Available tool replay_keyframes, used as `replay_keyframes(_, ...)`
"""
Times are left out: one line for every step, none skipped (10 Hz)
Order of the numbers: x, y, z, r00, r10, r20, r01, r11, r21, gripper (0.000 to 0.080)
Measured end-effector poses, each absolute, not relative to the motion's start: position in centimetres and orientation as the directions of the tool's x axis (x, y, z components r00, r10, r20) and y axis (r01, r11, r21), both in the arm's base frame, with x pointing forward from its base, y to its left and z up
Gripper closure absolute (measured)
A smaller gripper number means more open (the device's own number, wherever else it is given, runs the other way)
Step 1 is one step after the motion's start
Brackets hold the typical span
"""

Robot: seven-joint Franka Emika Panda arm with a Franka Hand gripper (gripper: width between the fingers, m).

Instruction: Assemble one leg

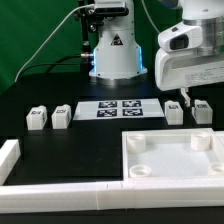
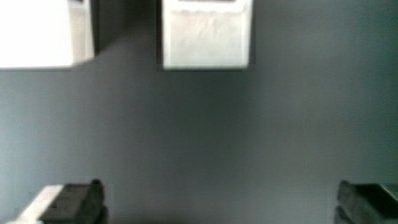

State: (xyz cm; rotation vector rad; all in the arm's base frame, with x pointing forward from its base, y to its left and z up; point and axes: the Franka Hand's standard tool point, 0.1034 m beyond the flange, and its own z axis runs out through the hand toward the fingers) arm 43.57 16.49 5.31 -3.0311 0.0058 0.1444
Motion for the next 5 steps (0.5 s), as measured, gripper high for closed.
replay_keyframes(43.6,16.5,5.3,0.993,-0.008,-0.115,-0.020,-0.994,-0.105,0.0150)
replay_keyframes(42.5,16.2,5.5,0.966,-0.014,-0.260,-0.036,-0.996,-0.082,0.0150)
replay_keyframes(42.8,16.1,5.6,0.929,-0.013,-0.369,-0.042,-0.997,-0.070,0.0150)
replay_keyframes(43.3,16.3,5.3,0.914,-0.012,-0.405,-0.045,-0.996,-0.071,0.0150)
replay_keyframes(42.7,16.0,5.5,0.874,0.002,-0.485,-0.034,-0.997,-0.065,0.0150)
